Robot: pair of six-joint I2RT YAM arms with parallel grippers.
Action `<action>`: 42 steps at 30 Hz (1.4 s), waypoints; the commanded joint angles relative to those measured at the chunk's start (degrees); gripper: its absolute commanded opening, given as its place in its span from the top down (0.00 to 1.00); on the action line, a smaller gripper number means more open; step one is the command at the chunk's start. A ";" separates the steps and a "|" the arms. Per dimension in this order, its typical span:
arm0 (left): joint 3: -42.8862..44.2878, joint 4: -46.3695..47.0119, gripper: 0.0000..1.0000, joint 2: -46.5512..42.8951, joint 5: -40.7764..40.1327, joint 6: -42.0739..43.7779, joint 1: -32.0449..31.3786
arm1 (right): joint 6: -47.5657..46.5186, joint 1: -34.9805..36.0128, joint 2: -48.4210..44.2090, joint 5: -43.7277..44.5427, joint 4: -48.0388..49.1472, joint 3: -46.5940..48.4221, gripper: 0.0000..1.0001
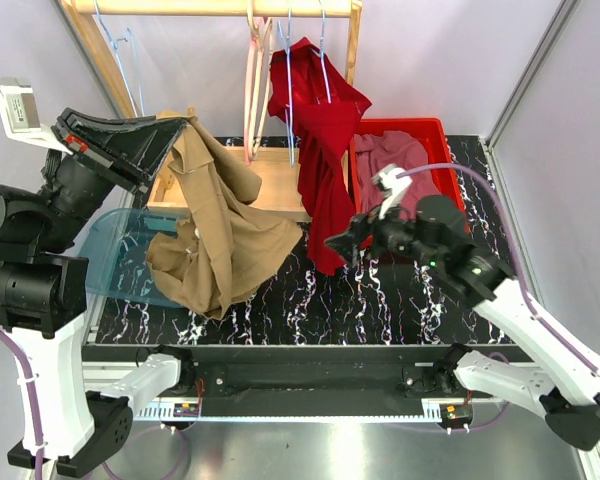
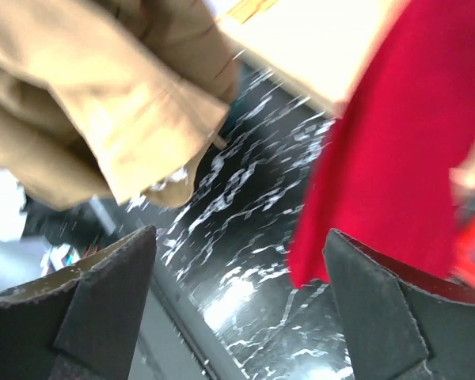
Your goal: Place the skirt on the hanger
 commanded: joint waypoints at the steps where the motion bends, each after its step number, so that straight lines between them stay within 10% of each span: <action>1: -1.17 8.94 1.00 -1.40 4.08 -2.64 0.05 | -2.32 2.86 3.13 -12.23 12.62 -2.58 0.04; 17: -9.01 9.04 1.00 -5.79 3.82 -1.32 0.05 | 2.60 9.45 25.71 -16.55 32.95 -0.03 0.06; 23: -9.45 6.05 1.00 -6.50 -0.13 1.05 0.05 | 3.13 10.77 20.74 -13.40 28.74 -1.78 1.00; 33: -12.07 1.22 1.00 -7.82 -6.28 5.18 0.05 | -1.87 10.77 1.56 14.00 11.60 7.42 1.00; 42: -24.10 -1.51 1.00 -8.96 -13.48 7.82 0.05 | -6.54 10.77 -2.49 18.69 4.65 15.62 1.00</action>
